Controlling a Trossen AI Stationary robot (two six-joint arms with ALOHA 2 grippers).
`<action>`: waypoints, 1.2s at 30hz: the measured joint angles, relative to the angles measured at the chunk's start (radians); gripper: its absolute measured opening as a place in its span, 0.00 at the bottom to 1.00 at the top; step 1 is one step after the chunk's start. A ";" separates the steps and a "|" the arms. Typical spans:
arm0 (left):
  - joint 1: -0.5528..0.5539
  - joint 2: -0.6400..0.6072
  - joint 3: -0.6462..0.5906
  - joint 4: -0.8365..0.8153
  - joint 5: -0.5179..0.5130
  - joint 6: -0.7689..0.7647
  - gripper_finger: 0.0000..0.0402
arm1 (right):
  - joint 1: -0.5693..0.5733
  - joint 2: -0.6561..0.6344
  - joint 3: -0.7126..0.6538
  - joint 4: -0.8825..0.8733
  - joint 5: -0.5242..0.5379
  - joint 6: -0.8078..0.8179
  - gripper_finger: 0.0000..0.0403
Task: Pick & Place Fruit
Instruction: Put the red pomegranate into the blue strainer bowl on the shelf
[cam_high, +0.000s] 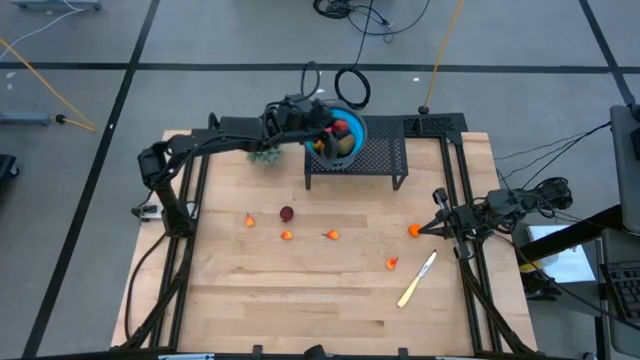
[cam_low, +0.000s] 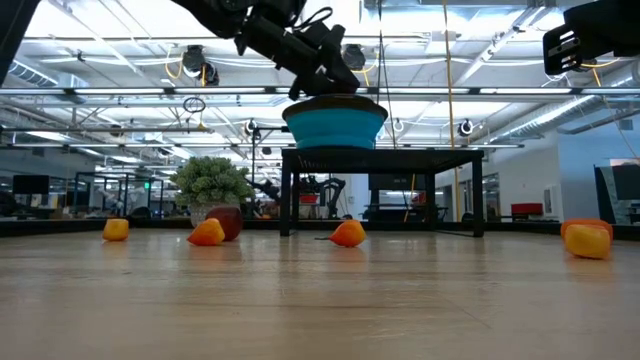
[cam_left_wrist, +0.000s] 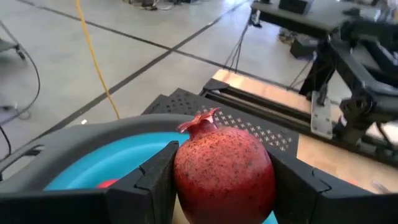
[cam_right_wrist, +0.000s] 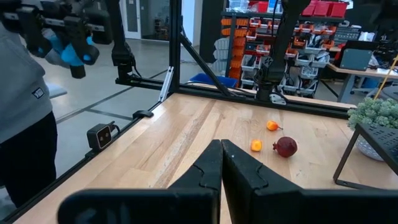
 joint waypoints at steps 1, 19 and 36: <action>-0.004 0.002 0.000 -0.003 0.000 0.020 0.50 | 0.000 0.000 0.000 0.000 0.000 0.000 0.00; -0.036 0.047 0.000 0.032 -0.049 0.171 0.50 | 0.000 0.000 0.000 0.000 0.000 0.000 0.00; -0.026 0.050 0.000 0.006 -0.049 0.163 0.50 | 0.000 0.000 0.000 0.000 0.000 0.000 0.00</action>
